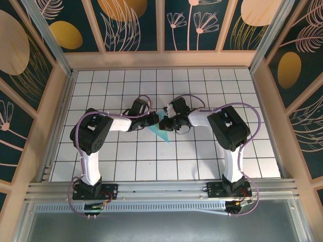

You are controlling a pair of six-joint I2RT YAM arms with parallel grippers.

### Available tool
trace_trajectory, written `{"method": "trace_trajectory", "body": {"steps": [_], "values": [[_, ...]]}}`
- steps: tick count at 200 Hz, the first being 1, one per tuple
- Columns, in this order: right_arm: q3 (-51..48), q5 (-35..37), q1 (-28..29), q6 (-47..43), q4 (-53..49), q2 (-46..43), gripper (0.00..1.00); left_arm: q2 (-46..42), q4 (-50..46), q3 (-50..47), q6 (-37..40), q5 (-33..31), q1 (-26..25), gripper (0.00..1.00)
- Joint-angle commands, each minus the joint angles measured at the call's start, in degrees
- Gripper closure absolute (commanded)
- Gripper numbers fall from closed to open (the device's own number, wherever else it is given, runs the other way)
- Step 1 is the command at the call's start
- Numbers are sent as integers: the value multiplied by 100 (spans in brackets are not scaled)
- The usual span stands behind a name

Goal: Fold a paper plane with a square sheet of paper (fold left side to right side)
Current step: Fourth fold the wing at the center of the table.

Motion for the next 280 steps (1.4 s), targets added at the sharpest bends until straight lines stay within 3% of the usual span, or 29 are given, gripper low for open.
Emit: {"method": "trace_trajectory", "body": {"steps": [1,280], "values": [[37,239,69,-204,-341,126,100,263,-516,-34,51,-224,55,100],[-1821,186,397,-287,-999,-1542,100,249,-695,41,46,-341,56,100]]}}
